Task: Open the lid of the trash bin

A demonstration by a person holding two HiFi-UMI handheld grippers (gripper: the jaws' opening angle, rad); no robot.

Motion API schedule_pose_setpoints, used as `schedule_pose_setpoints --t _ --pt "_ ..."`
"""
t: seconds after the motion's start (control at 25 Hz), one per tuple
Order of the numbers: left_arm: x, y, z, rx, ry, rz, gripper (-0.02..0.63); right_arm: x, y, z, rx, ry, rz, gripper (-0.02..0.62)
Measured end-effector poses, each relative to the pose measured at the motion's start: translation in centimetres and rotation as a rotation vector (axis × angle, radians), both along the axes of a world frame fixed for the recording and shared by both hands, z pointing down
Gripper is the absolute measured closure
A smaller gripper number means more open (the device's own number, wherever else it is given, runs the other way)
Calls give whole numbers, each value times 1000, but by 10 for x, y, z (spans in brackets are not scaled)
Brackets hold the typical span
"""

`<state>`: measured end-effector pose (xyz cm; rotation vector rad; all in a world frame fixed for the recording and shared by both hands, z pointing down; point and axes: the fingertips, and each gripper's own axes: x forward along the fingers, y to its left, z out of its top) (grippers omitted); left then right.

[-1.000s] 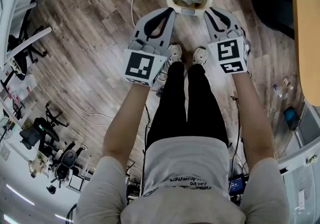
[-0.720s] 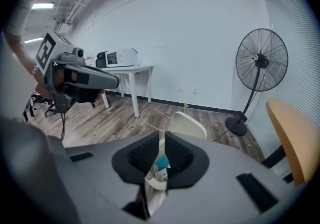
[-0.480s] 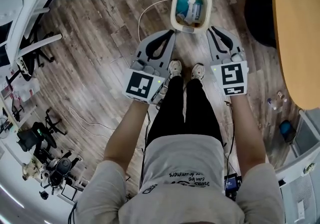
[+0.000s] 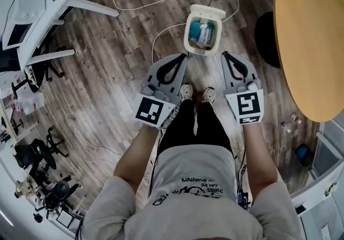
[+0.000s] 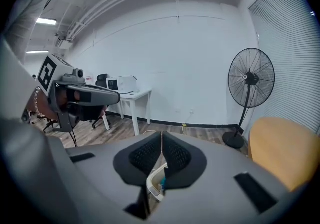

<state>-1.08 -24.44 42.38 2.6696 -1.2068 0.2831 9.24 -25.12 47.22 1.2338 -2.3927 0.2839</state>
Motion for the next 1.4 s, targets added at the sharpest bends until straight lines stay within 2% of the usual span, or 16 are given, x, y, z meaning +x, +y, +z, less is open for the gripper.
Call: schedule_pose_setpoints --t 0.52,0.88,1.4 --pt "6 26 -94 50 29 9 591 14 25 -104 53 -81 10 588" --pt "3 49 -151 88 64 17 591 11 47 -187 147 -159 23 589" --pt "-10 78 -226 166 109 8 591 0 79 -271 268 -155 45 589"
